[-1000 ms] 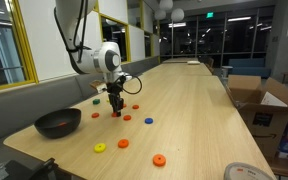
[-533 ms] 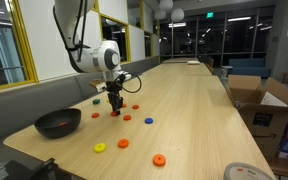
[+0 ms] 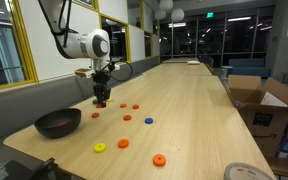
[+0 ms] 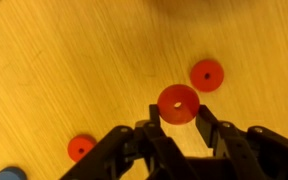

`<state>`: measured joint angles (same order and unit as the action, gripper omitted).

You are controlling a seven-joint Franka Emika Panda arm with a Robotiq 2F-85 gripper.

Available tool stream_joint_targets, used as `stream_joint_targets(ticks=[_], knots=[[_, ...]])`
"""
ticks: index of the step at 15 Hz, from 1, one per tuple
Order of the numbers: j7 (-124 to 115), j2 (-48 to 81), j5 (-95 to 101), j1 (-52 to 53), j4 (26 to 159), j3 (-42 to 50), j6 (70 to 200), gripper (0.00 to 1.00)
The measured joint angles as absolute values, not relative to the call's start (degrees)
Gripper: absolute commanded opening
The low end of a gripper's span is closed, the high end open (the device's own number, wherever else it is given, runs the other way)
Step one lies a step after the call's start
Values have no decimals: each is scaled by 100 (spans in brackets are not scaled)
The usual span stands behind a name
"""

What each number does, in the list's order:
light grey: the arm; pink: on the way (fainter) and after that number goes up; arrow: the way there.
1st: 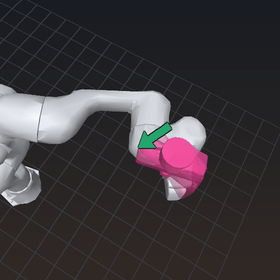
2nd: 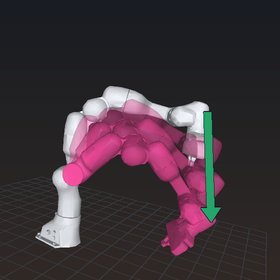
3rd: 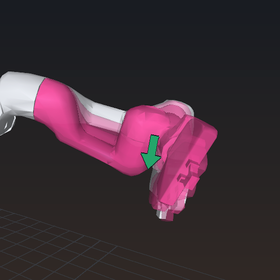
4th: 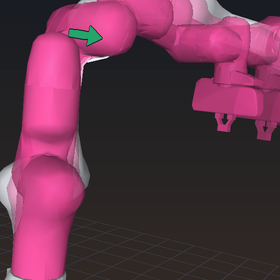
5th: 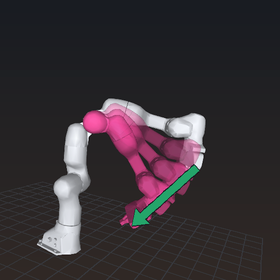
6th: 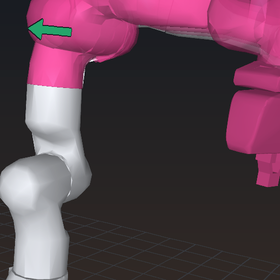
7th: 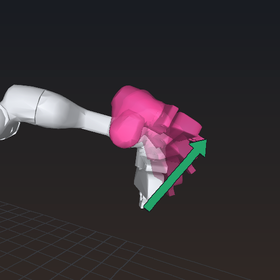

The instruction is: Put some rings in the black bowl

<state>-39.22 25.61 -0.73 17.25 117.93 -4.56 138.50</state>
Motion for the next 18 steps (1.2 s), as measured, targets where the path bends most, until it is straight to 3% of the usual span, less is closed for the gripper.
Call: stream_joint_targets(ticks=[13,18], knots=[[-313,2237,-1275,1233,11394,-1115,10665,27],[357,2358,-1601,1180,11208,-1186,10233,27]])
